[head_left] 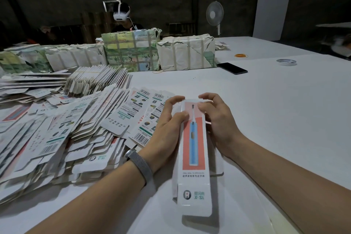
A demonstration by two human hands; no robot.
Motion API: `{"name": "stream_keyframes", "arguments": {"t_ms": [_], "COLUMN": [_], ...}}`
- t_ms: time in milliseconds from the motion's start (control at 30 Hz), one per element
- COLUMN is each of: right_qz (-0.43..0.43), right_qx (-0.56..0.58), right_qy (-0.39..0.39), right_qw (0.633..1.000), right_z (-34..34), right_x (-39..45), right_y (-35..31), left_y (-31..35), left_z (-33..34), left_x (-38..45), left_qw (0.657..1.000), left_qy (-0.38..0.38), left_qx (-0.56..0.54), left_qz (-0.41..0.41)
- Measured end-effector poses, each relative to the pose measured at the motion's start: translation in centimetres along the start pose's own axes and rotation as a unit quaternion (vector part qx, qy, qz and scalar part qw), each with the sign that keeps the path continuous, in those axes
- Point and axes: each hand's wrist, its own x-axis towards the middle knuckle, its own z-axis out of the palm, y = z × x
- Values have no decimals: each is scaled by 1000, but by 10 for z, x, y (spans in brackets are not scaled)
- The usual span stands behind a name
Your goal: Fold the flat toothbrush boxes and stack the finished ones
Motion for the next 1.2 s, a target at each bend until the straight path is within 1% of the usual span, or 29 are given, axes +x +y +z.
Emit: {"name": "stream_keyframes", "arguments": {"t_ms": [67,167,300,467,633,700,767,833,867,933,1000,1033,1100,1133,1200], "right_qz": [-11,-17,-4,-6,13,18,21,-4,-19,-31,-42,-51,-56,-54,-48], "right_qx": [7,18,23,4,7,-13,-78,-192,-251,-350,-439,-479,-530,-543,-551], "right_qy": [-5,0,11,32,48,49,60,66,48,-28,-89,-93,-68,-56,-23], "right_qw": [1000,1000,1000,999,999,999,995,979,967,936,893,872,843,836,833], "right_z": [0,-2,-5,-2,-1,2,4,0,-4,-9,-8,-6,-7,-11,-30], "right_x": [1,1,2,-2,-6,-8,-9,-10,-11,-17,-25,-30,-37,-41,-48], "right_y": [1,3,4,1,-5,-6,-9,-18,-25,-40,-49,-51,-56,-59,-70], "left_y": [-1,-3,-3,-5,-7,-8,-8,-9,-9,-8,-9,-9,-10,-11,-12], "left_z": [-1,-2,-2,-3,-4,-4,-4,-3,-3,-1,-1,-1,0,0,1], "left_x": [0,0,-1,2,2,3,2,2,1,2,2,2,4,5,8], "left_qw": [1000,999,999,999,999,999,999,999,999,997,997,997,998,998,998], "left_qy": [-8,-21,-30,-25,-32,-32,-35,-30,-21,-9,-17,-24,-27,-24,-12], "left_qx": [-24,-28,-14,-25,-22,-22,-25,-38,-48,-72,-71,-57,-35,-35,-48], "left_qz": [-3,-10,-13,-7,-7,2,4,9,11,16,31,38,46,46,38]}}
